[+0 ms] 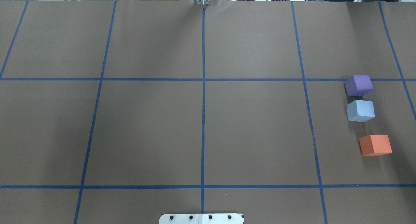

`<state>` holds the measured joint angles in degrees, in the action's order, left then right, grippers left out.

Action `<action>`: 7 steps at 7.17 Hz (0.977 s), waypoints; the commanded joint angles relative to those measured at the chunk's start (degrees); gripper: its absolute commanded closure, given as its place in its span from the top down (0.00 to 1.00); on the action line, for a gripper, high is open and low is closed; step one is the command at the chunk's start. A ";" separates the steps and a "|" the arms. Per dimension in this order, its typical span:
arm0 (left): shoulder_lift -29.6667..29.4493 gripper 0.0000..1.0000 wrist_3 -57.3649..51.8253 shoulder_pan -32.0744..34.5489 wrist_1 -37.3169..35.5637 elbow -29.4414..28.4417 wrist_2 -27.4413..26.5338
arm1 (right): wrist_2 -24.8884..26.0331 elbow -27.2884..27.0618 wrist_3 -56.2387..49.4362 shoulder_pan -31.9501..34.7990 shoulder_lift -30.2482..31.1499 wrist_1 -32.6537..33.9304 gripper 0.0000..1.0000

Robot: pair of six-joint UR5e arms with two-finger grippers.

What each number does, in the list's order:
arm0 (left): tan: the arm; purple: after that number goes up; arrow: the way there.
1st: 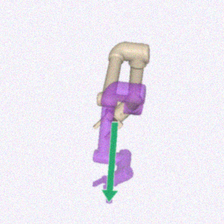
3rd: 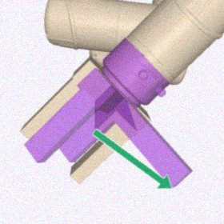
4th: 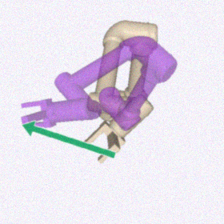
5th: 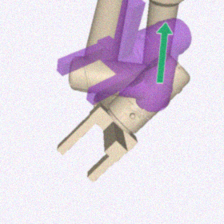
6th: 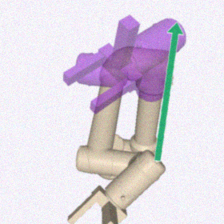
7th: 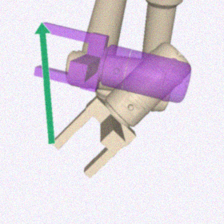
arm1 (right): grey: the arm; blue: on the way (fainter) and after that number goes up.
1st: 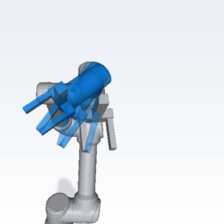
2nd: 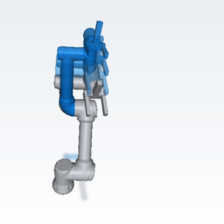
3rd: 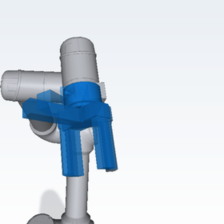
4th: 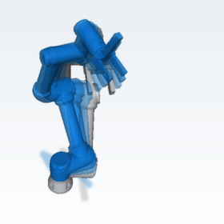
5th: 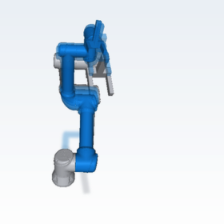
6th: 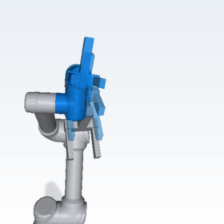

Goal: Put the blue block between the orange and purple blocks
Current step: 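Open the right gripper and withdraw it from the cubes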

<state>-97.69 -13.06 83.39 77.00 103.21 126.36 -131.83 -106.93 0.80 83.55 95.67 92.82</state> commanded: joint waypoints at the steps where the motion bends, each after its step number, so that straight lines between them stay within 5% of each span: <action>1: 2.41 1.00 -2.85 6.51 0.60 -3.28 4.43 | -5.33 0.32 -3.96 7.56 3.45 0.08 1.00; 4: 4.70 1.00 -2.85 6.26 6.80 -10.80 4.07 | -5.28 2.60 -4.31 8.38 4.70 -0.63 1.00; 7: 4.88 1.00 4.61 6.26 11.33 -11.19 4.69 | -5.71 4.53 -3.79 8.47 4.52 -0.63 1.00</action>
<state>-92.56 -11.09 89.71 87.59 92.05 130.84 -137.43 -102.65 -3.24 91.98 100.24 92.18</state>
